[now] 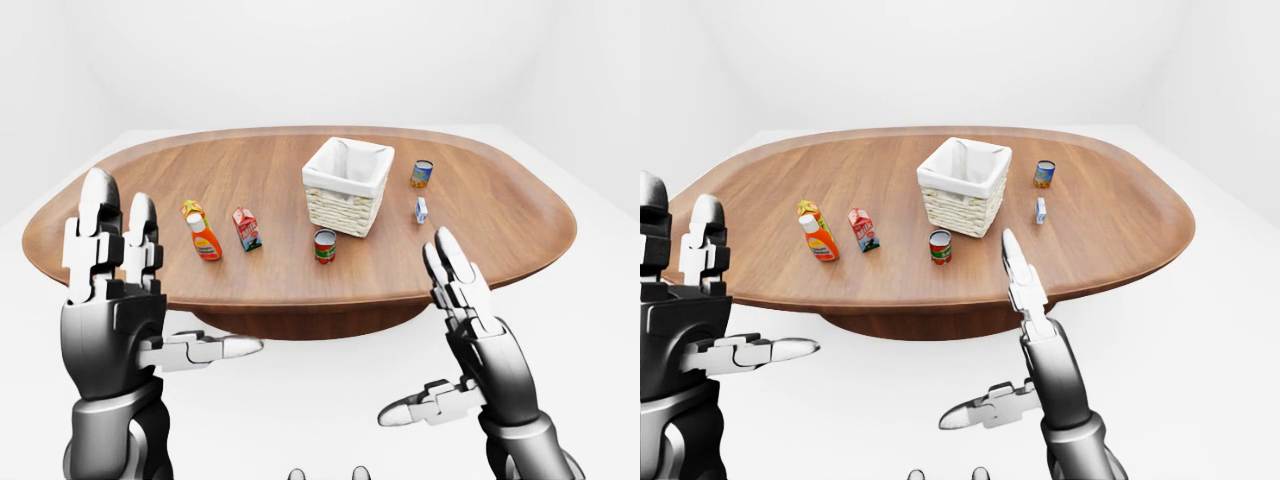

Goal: Pick the milk and place it in the basket.

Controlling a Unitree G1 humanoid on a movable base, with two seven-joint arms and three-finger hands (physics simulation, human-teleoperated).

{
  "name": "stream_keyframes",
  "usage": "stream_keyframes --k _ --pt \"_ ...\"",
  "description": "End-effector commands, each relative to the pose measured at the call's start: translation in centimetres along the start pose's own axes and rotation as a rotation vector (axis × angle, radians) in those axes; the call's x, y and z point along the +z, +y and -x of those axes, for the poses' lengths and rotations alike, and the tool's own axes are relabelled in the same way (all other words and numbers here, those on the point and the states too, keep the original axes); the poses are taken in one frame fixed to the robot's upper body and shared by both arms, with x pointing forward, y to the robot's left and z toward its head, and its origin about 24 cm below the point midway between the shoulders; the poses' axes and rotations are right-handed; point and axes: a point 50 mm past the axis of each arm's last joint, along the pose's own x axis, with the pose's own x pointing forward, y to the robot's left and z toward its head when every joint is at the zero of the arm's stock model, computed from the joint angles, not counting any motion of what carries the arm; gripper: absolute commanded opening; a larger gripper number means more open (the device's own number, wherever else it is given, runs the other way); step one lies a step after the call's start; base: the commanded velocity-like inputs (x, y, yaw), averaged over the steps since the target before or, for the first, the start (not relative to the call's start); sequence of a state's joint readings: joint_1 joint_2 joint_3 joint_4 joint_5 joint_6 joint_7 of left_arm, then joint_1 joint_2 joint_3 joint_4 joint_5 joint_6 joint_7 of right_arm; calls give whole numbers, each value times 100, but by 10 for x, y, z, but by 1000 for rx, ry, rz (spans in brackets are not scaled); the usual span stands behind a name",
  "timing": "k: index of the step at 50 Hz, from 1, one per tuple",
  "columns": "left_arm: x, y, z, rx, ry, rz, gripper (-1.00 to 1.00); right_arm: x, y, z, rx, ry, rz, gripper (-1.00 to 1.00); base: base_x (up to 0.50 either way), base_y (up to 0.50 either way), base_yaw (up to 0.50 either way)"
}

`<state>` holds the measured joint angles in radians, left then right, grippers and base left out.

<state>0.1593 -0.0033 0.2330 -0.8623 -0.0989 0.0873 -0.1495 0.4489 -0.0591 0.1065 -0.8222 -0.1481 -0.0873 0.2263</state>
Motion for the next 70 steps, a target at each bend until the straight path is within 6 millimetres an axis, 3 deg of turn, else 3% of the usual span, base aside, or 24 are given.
stream_keyframes --k 1,26,70 --pt "5 -3 4 -31 -7 -17 100 12 2 4 13 -24 20 100 0 0 0" --pt "-3 -9 8 -58 41 14 100 29 -4 6 8 -103 -14 100 3 0 0" --pt "-5 -12 10 -73 59 22 100 28 -1 8 31 -86 -26 100 22 0 0"
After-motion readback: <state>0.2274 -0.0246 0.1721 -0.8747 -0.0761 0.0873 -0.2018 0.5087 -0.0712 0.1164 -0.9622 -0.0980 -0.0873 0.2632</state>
